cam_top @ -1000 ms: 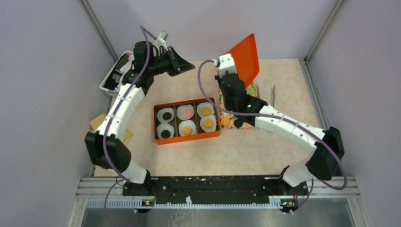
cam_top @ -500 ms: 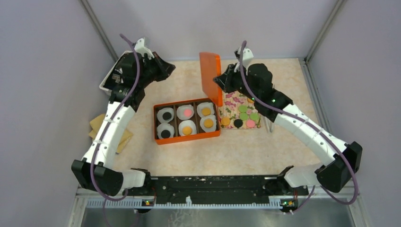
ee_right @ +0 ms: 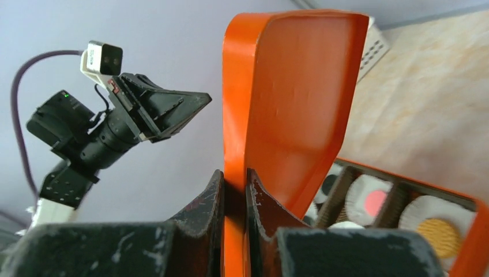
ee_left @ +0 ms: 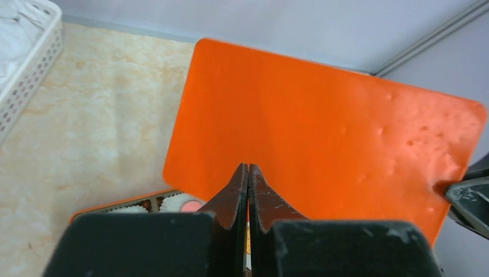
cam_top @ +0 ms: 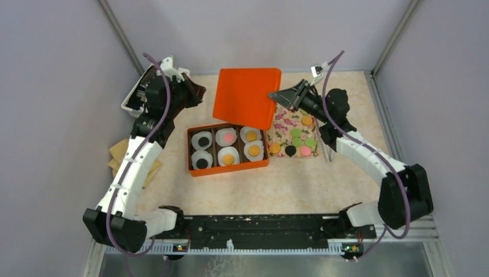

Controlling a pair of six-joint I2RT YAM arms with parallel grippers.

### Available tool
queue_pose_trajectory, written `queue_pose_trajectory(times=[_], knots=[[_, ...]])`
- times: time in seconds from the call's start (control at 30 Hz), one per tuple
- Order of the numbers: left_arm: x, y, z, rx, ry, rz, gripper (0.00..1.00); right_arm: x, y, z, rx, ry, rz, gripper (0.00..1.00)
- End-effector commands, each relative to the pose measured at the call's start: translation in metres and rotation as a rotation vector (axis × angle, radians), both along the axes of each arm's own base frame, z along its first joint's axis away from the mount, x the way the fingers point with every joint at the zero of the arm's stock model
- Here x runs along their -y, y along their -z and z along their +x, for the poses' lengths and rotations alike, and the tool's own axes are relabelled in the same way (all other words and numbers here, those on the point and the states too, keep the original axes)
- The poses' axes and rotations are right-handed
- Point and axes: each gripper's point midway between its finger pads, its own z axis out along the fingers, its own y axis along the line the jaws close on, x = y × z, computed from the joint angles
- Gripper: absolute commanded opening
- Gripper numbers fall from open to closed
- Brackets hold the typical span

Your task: Pack the cookies

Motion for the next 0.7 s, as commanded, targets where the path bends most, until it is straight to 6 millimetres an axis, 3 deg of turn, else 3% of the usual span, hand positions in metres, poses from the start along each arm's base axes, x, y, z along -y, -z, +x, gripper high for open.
queue_pose_trajectory(times=[0.0,0.4,0.57,0.67], knots=[[-0.018,-0.015,-0.004,0.090,-0.082,0.038,0.02,-0.016,-0.039,-0.035,0.095,-0.296,0.219,0.00],[-0.019,0.044,-0.015,-0.028,-0.092,0.033,0.00,-0.033,0.035,-0.032,-0.117,-0.591,0.361,0.00],[-0.021,0.070,-0.023,-0.080,-0.100,0.048,0.00,-0.041,0.084,-0.016,-0.224,-0.582,0.354,0.00],[-0.026,0.082,-0.026,-0.104,-0.124,0.060,0.00,-0.043,0.102,-0.012,-0.255,-0.577,0.341,0.00]])
